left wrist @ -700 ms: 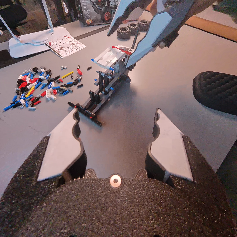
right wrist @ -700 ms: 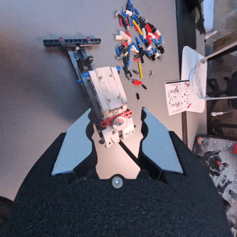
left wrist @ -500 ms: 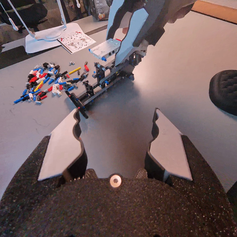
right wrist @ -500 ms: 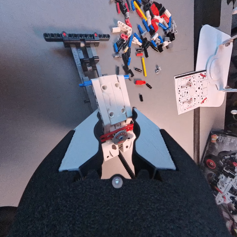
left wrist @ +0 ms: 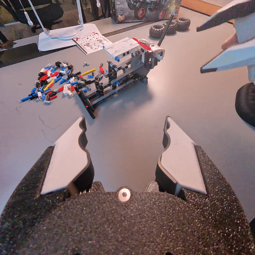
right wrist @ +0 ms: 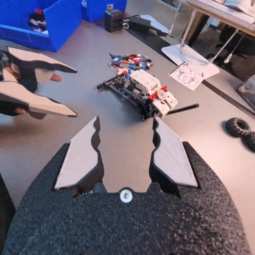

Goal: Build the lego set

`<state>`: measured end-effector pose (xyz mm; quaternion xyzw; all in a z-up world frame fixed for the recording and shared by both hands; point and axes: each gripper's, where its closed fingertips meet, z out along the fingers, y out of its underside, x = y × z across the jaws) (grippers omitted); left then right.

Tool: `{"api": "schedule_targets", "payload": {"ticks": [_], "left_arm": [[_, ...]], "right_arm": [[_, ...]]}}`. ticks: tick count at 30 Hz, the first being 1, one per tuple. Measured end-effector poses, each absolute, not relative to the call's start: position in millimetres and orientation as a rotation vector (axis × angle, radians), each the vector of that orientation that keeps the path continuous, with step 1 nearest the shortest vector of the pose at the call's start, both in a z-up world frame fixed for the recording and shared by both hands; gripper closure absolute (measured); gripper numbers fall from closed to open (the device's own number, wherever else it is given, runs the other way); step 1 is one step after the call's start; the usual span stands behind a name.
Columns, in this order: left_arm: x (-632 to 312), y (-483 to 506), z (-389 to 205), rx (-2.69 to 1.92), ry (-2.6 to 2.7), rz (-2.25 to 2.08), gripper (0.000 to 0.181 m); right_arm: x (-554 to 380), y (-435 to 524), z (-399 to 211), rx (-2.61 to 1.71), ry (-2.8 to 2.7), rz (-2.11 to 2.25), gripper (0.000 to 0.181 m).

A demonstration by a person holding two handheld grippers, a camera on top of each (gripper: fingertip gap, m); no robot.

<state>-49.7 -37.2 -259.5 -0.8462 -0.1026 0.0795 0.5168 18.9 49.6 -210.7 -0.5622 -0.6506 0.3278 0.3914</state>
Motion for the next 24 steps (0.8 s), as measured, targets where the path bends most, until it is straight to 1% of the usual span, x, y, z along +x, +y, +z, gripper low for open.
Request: {"api": "schedule_targets", "payload": {"ticks": [3, 6, 12, 20, 22, 24], "left_arm": [[-56, -36, -262, -2.031, -0.252, 0.211, 0.069], [-59, -32, -266, -2.042, -0.245, 0.221, 0.068], [-63, -24, -268, -2.041, -0.244, 0.256, 0.067], [-67, -19, -270, -2.041, -0.241, 0.269, 0.068], [-64, -18, -270, -2.047, -0.227, 0.26, 0.069], [-57, -18, -267, -2.048, -0.208, 0.233, 0.069]], "right_arm": [[43, 50, -238, -1.538, -1.502, 0.86, 0.089], [42, 52, -246, -1.563, -1.478, 0.864, 0.085], [37, 57, -249, -1.537, -1.511, 0.844, 0.087], [36, 55, -243, -1.525, -1.529, 0.977, 0.089], [30, 54, -236, -1.451, -1.593, 1.011, 0.088], [22, 73, -235, -1.362, -1.686, 0.916, 0.088]]}}
